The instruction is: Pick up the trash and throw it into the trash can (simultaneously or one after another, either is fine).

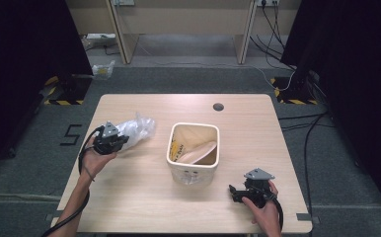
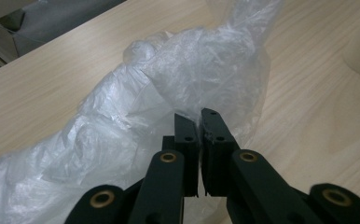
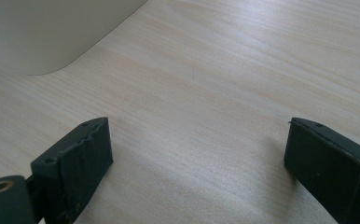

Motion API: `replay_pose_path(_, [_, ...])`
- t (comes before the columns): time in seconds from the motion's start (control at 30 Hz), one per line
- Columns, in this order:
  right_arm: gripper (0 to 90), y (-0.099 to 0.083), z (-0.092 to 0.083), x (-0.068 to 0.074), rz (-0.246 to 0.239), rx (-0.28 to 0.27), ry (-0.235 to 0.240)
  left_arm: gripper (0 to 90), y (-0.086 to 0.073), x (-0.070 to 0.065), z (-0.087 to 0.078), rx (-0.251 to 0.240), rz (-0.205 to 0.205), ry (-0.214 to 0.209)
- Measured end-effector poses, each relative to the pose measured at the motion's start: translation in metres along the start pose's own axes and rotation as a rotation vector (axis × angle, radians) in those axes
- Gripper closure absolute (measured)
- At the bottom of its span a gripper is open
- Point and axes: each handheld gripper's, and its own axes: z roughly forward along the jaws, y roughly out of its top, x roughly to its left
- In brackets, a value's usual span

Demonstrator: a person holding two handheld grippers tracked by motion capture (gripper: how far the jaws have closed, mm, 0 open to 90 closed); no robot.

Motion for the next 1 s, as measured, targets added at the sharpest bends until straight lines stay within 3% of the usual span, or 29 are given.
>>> replay_pose_path(0.5, [7.9, 0.000, 0.000, 0.000, 0.003, 0.000, 0.000, 86.1, 0.019, -0.005, -0.027, -0.091, 0.005, -0.051])
replay_pose_path(0.9, [7.8, 0.000, 0.000, 0.000, 0.004, 0.000, 0.001, 85.7, 0.037, -0.011, -0.045, -0.152, -0.014, -0.174])
replay_pose_path(1.0, [7.8, 0.000, 0.000, 0.000, 0.004, 0.000, 0.001, 85.5, 0.045, -0.015, -0.051, -0.163, 0.000, -0.198])
